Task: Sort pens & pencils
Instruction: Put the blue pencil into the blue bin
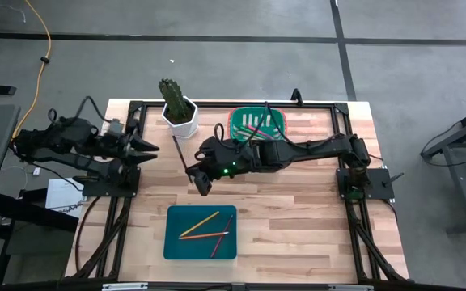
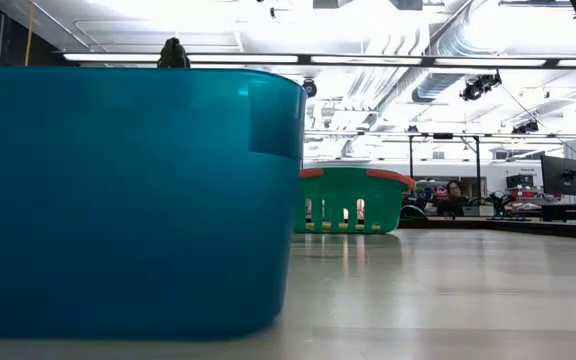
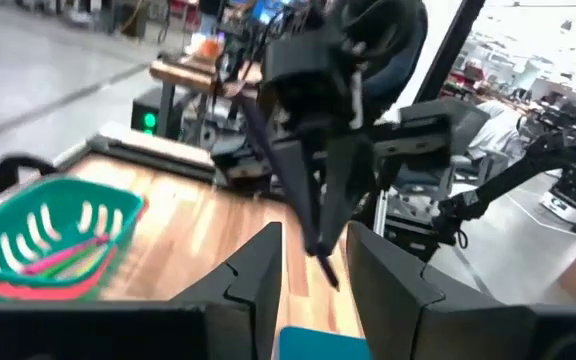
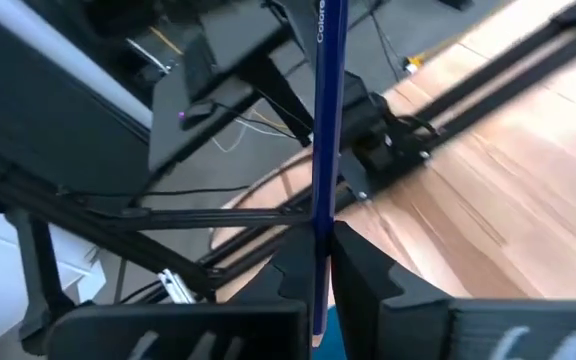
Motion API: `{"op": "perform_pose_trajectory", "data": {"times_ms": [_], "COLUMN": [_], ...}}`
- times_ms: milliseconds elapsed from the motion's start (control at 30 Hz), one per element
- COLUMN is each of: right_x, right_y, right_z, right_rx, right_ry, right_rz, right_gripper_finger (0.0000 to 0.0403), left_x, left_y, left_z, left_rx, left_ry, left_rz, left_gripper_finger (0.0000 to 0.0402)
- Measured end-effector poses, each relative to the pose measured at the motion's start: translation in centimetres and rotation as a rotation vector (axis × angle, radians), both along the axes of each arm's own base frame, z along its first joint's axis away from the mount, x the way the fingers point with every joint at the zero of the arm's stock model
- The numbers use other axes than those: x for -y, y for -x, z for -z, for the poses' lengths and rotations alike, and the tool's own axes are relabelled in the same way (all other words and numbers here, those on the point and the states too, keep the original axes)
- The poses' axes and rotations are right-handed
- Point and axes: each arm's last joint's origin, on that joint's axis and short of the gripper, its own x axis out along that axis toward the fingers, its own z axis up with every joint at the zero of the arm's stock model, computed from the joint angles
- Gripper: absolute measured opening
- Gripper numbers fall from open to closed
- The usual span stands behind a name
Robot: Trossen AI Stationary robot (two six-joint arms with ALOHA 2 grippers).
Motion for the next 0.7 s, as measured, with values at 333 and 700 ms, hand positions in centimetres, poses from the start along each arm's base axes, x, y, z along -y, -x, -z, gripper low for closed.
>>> {"op": "perform_pose_trajectory", "data": {"times_ms": [333, 700], "right_x": [-1.8, -2.5], "right_y": [0.1, 0.1], "right_z": [-0.5, -0.8], "right_rx": [0.055, 0.088], "right_ry": [0.064, 0.094], "right_rz": [-0.075, -0.117], "right_gripper_finger": [0.0009, 0.0009], "left_x": [0.4, 0.5], "left_y": [-3.5, -4.3], "left_z": [-0.4, -0.5], "left_rx": [0.022, 0.036], "left_ry": [0.047, 0.073], "left_rz": [0.038, 0.047], "left_gripper_finger": [0.0104, 0.0104]}}
